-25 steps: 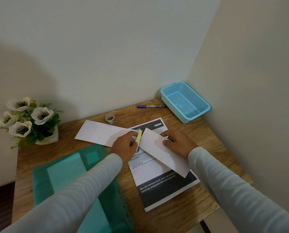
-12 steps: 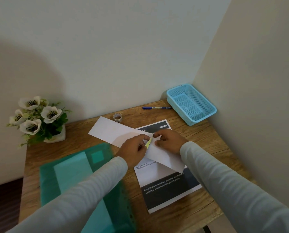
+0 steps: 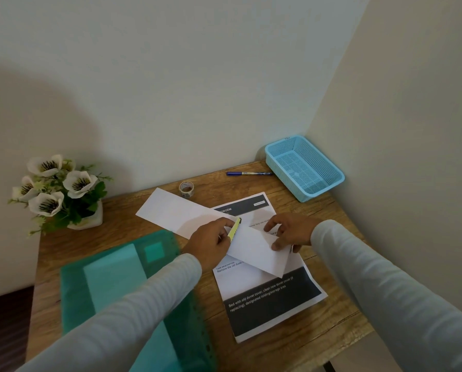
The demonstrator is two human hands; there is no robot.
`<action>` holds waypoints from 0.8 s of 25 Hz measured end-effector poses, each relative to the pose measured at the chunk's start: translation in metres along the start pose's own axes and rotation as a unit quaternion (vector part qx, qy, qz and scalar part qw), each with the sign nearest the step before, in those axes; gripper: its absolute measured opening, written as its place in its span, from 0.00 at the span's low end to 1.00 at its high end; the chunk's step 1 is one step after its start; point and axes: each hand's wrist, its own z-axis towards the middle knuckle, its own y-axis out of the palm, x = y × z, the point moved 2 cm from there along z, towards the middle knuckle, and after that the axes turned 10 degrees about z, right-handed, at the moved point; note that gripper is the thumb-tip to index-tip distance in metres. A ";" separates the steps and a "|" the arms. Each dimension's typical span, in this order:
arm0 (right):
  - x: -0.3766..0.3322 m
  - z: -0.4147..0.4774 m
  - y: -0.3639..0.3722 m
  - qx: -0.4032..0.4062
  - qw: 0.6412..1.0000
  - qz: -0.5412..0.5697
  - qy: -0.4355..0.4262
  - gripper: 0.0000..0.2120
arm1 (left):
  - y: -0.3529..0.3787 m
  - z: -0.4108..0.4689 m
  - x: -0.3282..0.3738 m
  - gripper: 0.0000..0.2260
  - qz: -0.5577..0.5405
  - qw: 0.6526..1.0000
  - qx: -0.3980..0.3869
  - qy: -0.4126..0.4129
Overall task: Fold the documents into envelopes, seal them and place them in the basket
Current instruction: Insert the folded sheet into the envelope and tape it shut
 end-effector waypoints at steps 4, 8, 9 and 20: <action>-0.016 0.007 0.013 0.061 0.992 0.091 -0.069 0.22 | 0.003 -0.002 0.011 0.15 -0.004 1.000 0.001 0.024; -0.023 0.016 0.029 0.110 0.974 0.173 -0.097 0.20 | 0.002 -0.002 0.013 0.14 -0.007 1.000 0.009 0.024; -0.021 0.016 0.029 0.100 0.970 0.204 -0.091 0.19 | 0.001 -0.002 0.011 0.14 -0.008 1.000 0.011 0.021; -0.015 0.011 0.041 0.012 0.899 0.432 -0.070 0.17 | 0.002 -0.004 0.018 0.14 -0.033 0.998 0.033 0.045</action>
